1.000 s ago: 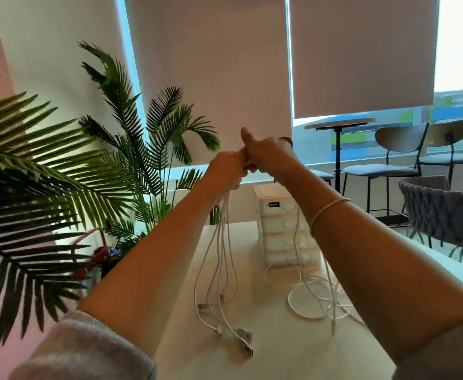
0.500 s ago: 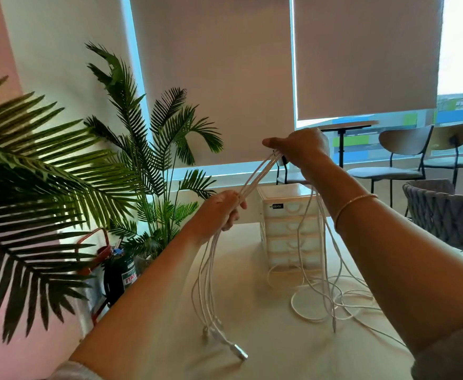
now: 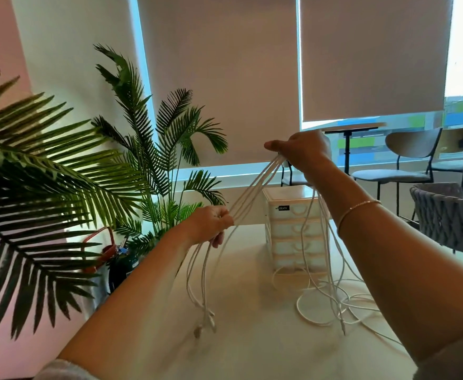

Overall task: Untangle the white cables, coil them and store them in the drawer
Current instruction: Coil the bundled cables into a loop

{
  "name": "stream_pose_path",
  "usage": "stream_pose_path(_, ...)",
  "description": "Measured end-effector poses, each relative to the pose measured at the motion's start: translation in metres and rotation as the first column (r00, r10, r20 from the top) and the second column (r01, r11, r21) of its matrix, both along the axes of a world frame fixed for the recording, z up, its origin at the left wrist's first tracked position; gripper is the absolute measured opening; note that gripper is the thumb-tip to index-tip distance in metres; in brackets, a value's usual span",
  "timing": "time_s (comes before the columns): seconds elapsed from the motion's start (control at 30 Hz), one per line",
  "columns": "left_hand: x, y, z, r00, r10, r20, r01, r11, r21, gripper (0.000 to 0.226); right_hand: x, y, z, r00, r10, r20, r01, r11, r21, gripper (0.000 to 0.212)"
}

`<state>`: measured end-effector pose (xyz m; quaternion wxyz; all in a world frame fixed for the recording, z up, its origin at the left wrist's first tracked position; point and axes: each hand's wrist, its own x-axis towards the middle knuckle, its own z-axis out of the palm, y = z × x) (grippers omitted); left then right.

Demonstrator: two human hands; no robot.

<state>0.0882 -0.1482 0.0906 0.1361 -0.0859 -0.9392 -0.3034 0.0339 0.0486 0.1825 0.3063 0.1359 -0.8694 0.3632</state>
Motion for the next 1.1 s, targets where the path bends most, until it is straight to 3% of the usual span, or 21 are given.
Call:
stream_pose_path(0.1, 0.001, -0.014, -0.011, 0.991, 0.108, 0.079, -0.091, 0.978, -0.186, 0.03, 0.0, 0.007, 0.01, 0.999, -0.036, -0.021, 0.036, 0.999, -0.008, 0.059)
stream_pose_path(0.2, 0.005, -0.036, -0.032, 0.956, 0.216, 0.199, -0.165, 0.955, -0.247, 0.031, 0.003, 0.019, 0.02, 0.995, -0.086, -0.06, 0.084, 0.996, -0.024, 0.058)
stream_pose_path(0.33, 0.008, -0.039, -0.039, 0.89, 0.357, 0.284, -0.187, 0.853, -0.488, 0.027, 0.0, 0.017, 0.017, 0.996, -0.048, -0.077, 0.042, 0.997, -0.069, 0.057)
stream_pose_path(0.37, 0.008, -0.036, -0.034, 0.884, 0.357, 0.302, -0.181, 0.857, -0.482, 0.03, -0.001, 0.014, 0.016, 0.996, -0.03, -0.085, 0.024, 0.997, -0.074, 0.056)
stream_pose_path(0.43, 0.006, -0.025, -0.016, 0.915, 0.204, 0.349, -0.106, 0.954, -0.28, 0.042, 0.0, 0.008, 0.017, 0.996, 0.031, -0.087, -0.041, 0.992, -0.116, 0.053)
stream_pose_path(0.5, 0.005, -0.004, 0.013, 0.967, -0.072, 0.244, 0.054, 0.995, 0.08, 0.046, 0.003, 0.003, 0.019, 0.992, 0.105, -0.068, -0.115, 0.981, -0.156, 0.049)
stream_pose_path(0.6, 0.008, 0.043, 0.059, 0.953, -0.299, -0.049, 0.287, 0.837, 0.467, 0.048, 0.009, -0.007, 0.022, 0.993, 0.082, -0.08, -0.082, 0.997, 0.002, 0.049)
stream_pose_path(0.73, 0.009, 0.083, 0.075, 0.931, -0.317, -0.181, 0.362, 0.735, 0.573, 0.036, 0.011, -0.008, 0.025, 0.987, 0.013, -0.16, -0.004, 0.998, 0.058, 0.056)
stream_pose_path(0.87, -0.001, 0.071, 0.047, 0.939, -0.323, -0.121, 0.34, 0.807, 0.483, 0.034, 0.001, 0.013, 0.02, 0.986, -0.107, -0.131, 0.109, 0.994, 0.013, 0.054)
stream_pose_path(1.0, -0.011, 0.041, 0.01, 0.976, -0.193, -0.103, 0.211, 0.953, 0.219, 0.036, -0.008, 0.02, -0.004, 0.986, -0.151, -0.07, 0.155, 0.986, 0.066, 0.058)
stream_pose_path(1.1, -0.016, 0.023, -0.01, 0.986, -0.101, -0.136, 0.108, 0.993, 0.049, 0.036, -0.014, 0.014, -0.029, 0.991, -0.123, -0.054, 0.127, 0.99, 0.069, 0.058)
